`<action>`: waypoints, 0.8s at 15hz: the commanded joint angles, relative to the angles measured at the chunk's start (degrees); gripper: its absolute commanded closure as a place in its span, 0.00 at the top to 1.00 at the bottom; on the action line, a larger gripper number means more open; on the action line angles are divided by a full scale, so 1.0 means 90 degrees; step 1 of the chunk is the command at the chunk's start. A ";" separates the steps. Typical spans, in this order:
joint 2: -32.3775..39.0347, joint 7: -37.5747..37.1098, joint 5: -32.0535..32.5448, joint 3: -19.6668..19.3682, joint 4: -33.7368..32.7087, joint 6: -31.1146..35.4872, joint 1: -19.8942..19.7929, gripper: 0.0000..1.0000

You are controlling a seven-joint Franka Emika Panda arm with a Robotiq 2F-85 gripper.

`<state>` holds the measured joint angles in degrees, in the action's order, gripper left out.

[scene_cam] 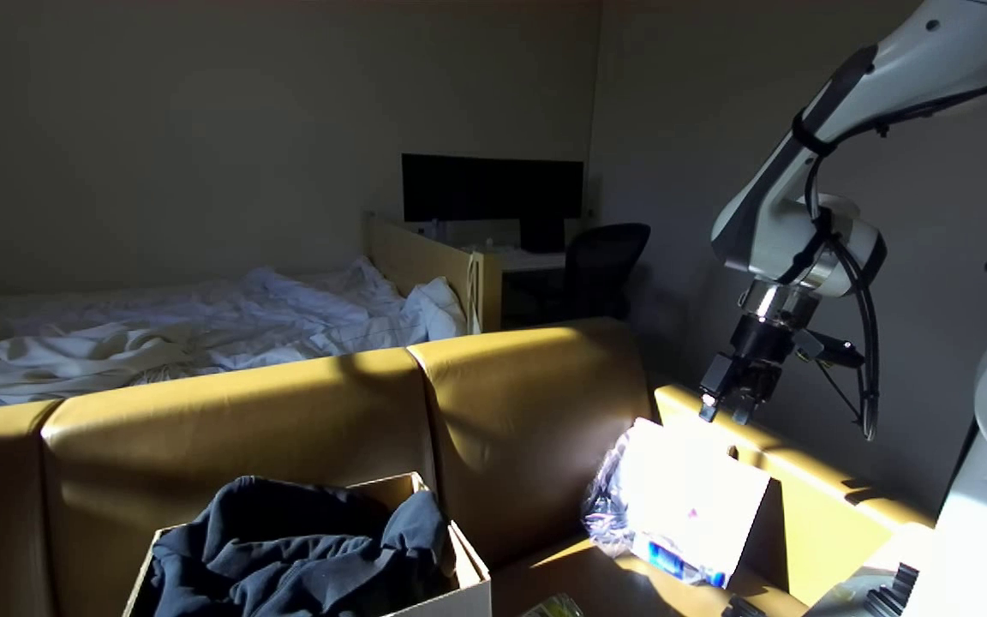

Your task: Pick up the water bottle and put it into the box

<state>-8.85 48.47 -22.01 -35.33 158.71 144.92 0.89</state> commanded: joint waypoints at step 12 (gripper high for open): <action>0.5381 0.3951 -0.2349 0.2207 -0.2403 0.0437 -0.2358 1.00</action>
<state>29.09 82.83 -48.34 -18.42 142.04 144.58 -16.41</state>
